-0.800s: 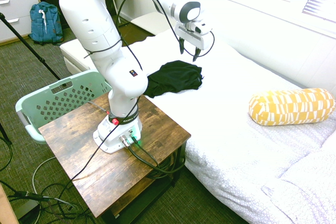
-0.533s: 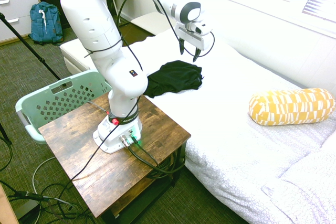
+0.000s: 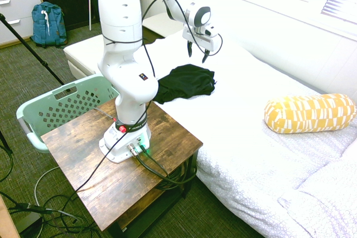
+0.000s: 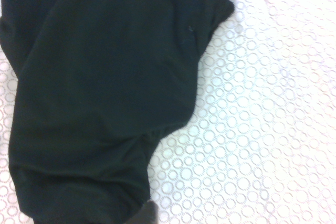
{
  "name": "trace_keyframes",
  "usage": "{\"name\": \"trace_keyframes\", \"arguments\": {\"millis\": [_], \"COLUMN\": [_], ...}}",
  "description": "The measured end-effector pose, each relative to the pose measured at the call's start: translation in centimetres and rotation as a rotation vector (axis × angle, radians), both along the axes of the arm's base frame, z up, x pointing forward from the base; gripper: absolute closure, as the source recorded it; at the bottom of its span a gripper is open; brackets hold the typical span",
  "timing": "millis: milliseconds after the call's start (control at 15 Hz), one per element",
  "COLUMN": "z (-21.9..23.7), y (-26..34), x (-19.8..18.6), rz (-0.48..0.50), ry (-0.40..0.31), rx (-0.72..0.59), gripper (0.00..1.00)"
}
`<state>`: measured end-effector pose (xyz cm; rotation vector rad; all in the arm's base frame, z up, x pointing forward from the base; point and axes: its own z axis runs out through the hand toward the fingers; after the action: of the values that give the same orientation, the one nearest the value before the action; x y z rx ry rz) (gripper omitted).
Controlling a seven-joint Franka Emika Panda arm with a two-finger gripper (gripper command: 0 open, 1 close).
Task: Put my clothes in the laundry bag
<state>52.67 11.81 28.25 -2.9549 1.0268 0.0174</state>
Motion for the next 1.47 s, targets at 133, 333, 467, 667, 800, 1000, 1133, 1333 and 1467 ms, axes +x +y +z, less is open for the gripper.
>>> {"name": "trace_keyframes", "arguments": {"millis": [133, 333, 467, 667, 800, 1000, 1133, 1333, 1467], "z": [-3.6, -9.9, -14.5, -20.2, -23.9, -29.3, -31.9, -33.2, -33.3], "y": [2.6, 5.2, 6.1, 6.9, 7.4, 8.6, 9.7, 9.9, 10.1], "x": [3.2, 7.2, 9.3, 10.6, 10.8, 9.4, 8.0, 7.7, 7.8], "rz": [0.027, 0.046, 0.058, 0.085, 0.102, 0.133, 0.152, 0.160, 0.165], "ry": [0.024, 0.064, 0.094, 0.143, 0.185, 0.256, 0.291, 0.315, 0.317], "rx": [0.009, 0.030, 0.067, 0.103, 0.116, 0.126, 0.119, 0.109, 0.103], "gripper": [0.00, 0.00, 0.00, 0.00, 0.00, 0.00, 0.00, 0.00, 1.00]}}
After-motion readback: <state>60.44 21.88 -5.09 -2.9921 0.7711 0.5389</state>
